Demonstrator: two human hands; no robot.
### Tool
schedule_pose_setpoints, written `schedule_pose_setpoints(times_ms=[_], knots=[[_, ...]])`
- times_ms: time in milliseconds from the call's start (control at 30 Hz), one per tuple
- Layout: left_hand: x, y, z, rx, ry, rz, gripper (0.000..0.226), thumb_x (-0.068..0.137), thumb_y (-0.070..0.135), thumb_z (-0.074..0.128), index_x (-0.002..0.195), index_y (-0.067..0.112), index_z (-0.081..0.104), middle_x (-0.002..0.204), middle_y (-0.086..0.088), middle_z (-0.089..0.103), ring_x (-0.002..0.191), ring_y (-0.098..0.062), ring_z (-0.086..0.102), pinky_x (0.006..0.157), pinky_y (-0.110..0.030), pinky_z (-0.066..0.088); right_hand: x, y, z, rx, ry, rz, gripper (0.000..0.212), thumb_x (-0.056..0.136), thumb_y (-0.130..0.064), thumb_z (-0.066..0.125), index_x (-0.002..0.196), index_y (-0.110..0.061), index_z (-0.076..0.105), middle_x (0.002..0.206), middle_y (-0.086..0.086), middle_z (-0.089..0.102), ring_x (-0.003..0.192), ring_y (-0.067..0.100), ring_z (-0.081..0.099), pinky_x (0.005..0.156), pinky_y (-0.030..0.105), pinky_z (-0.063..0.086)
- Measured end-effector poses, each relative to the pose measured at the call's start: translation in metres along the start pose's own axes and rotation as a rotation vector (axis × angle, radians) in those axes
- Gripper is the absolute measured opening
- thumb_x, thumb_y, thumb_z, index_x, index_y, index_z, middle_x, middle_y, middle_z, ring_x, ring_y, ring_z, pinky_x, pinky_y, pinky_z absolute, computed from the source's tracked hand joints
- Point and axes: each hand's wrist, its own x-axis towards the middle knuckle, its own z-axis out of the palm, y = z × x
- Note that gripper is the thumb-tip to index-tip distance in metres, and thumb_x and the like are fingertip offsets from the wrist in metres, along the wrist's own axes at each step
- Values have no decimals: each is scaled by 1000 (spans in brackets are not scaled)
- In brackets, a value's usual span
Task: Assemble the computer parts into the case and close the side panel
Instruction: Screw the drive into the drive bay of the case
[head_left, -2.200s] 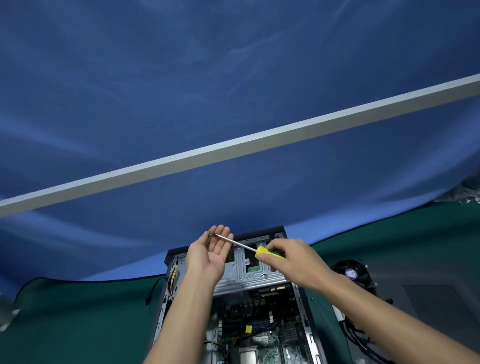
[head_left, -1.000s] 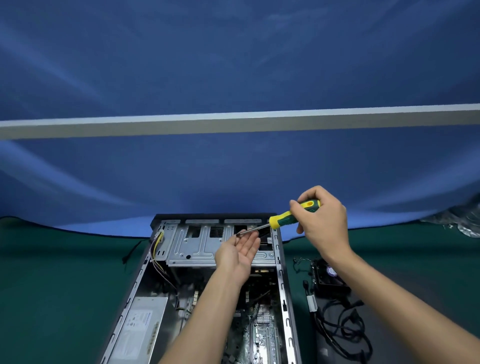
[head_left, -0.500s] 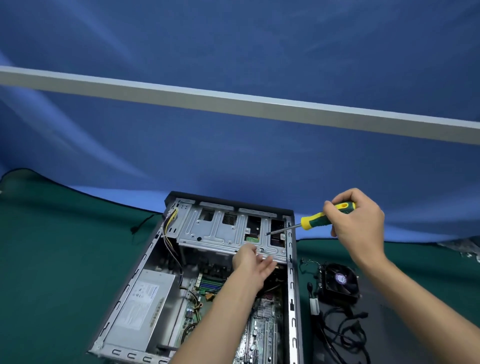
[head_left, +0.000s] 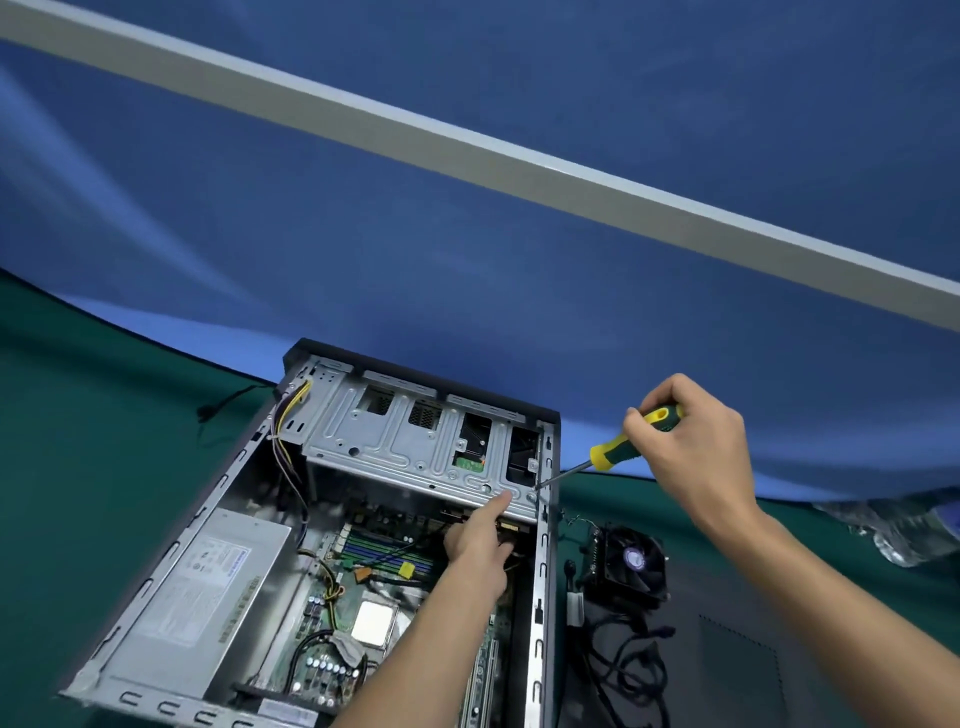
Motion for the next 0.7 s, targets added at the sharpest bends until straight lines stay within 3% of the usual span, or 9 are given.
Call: schedule_pose_setpoints(times_ms=[233,367,567,700], knots=[[6,0,-2,-26,-15,32,69,71,4,78,130,-2,43,129,-23,45,72,-21,49,82,-33,49,9,0,7,-95,-51,7,13,78,-19,62,71,-17,51,52,-22,58,40,10,35,41,24,31],[6,0,-4,-1,-28,43,57,71,4,78,118,-3,47,131,-25,45,78,-23,54,77,-32,50,14,0,9,-124,-42,16,12,79,-20,62,71,-18,52,53,-22,58,43,16,38,41,24,32],[7,-2,-5,-4,-36,43,68,70,8,79,128,0,43,127,-22,46,74,-21,53,83,-34,52,17,-2,12,-177,-92,10,11,81,-18,59,73,-15,51,48,-26,56,41,15,36,39,21,29],[3,3,-4,-39,-27,28,69,70,5,78,128,0,42,106,-17,48,71,-19,49,80,-35,54,18,-4,14,-191,-140,28,11,83,-17,58,75,-14,51,48,-24,58,45,21,43,40,23,34]])
